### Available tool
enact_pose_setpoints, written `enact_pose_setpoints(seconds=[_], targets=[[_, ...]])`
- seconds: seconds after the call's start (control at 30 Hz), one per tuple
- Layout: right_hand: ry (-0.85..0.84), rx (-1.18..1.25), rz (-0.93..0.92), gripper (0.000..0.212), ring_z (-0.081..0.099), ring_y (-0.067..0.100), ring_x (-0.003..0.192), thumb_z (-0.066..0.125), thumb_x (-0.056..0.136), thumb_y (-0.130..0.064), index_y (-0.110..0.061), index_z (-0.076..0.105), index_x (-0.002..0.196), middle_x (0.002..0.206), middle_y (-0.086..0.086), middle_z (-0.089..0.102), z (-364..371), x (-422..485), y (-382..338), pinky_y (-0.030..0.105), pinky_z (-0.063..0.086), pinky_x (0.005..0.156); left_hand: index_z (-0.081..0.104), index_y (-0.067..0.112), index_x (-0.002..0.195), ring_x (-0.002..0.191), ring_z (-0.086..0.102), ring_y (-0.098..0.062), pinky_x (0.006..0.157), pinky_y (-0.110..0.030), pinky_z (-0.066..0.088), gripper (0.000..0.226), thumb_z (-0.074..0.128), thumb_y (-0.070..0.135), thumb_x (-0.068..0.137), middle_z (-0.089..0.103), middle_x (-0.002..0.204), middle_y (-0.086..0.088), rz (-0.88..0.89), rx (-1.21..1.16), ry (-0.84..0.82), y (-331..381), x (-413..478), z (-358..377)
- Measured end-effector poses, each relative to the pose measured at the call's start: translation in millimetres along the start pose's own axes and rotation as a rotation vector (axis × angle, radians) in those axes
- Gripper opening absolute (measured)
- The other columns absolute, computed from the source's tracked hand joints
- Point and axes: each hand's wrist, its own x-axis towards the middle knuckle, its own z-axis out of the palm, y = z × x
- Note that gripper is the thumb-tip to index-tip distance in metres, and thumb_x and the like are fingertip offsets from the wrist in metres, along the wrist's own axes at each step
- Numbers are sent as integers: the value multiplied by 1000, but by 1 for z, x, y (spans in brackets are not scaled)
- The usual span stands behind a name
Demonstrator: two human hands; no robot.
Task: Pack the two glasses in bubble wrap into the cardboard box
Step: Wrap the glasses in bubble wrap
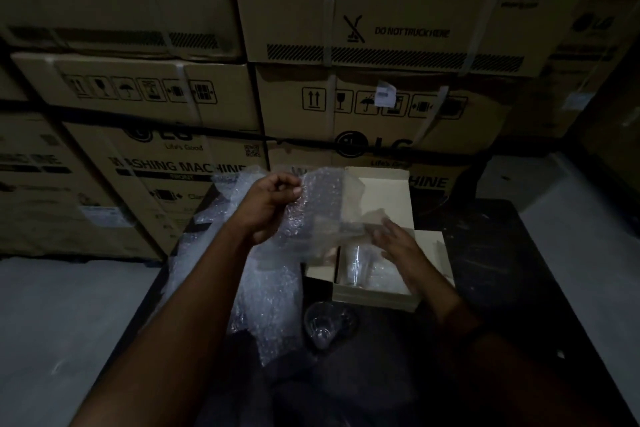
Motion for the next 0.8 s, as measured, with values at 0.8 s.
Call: enact_pose_setpoints(seconds=[0.8], targets=[[97,80,-246,77,65,19,79,65,81,11,-30,37,140,85,7,65,-8,-9,-33,26,57,68,60,16,126,72,62,-10,49,-18,46,61,66,-17,74,57,121,-1,-28,424,106,-32,-38,36]])
